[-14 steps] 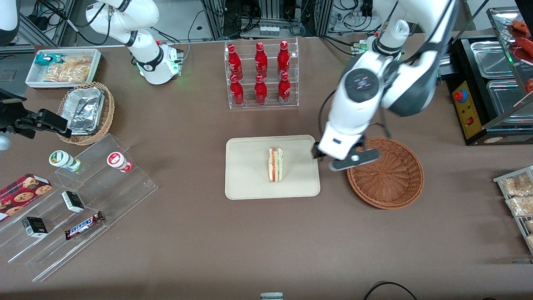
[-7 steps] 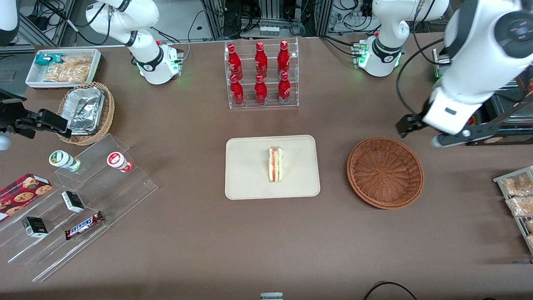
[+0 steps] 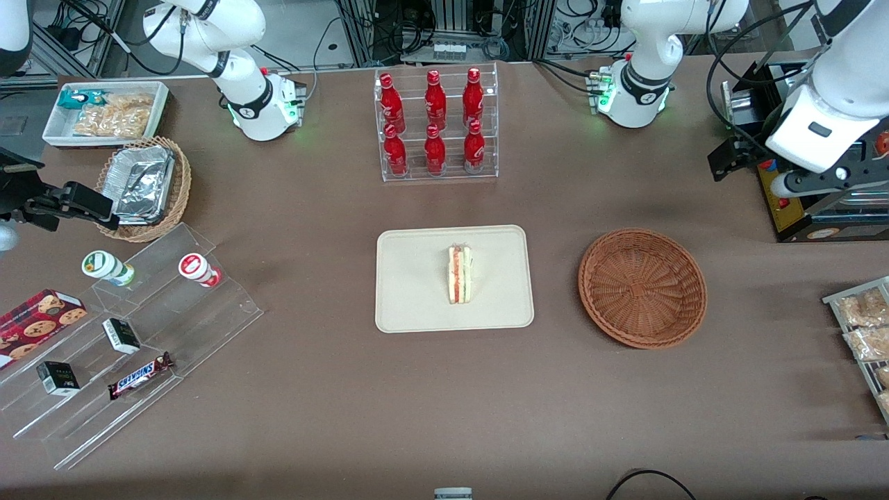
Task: Place sandwich from basket to tray
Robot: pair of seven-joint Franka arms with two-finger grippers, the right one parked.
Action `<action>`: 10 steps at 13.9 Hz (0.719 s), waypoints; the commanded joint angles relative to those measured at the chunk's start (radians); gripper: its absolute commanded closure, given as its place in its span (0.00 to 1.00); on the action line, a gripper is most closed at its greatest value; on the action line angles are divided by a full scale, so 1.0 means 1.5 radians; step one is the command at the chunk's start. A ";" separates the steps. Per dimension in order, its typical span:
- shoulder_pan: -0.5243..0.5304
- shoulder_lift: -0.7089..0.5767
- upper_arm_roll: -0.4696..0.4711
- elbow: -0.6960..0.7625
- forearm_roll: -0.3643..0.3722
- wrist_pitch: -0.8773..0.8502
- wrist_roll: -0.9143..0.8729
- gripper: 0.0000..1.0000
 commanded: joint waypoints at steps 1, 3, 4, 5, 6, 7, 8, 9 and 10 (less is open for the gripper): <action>0.004 -0.023 -0.003 -0.014 -0.005 -0.020 0.014 0.00; 0.003 -0.029 0.005 -0.037 -0.010 -0.004 0.017 0.00; 0.003 -0.029 0.005 -0.040 -0.011 0.000 0.017 0.00; 0.005 -0.031 0.001 -0.042 -0.012 -0.001 0.020 0.00; 0.005 -0.030 -0.004 -0.039 -0.022 -0.006 0.028 0.00; 0.006 -0.029 -0.009 -0.036 -0.024 -0.010 0.033 0.00; 0.057 -0.029 -0.023 -0.041 -0.023 -0.011 0.034 0.00; 0.074 -0.036 -0.048 -0.050 -0.022 -0.004 0.035 0.00; 0.076 -0.038 -0.047 -0.055 -0.020 0.000 0.035 0.00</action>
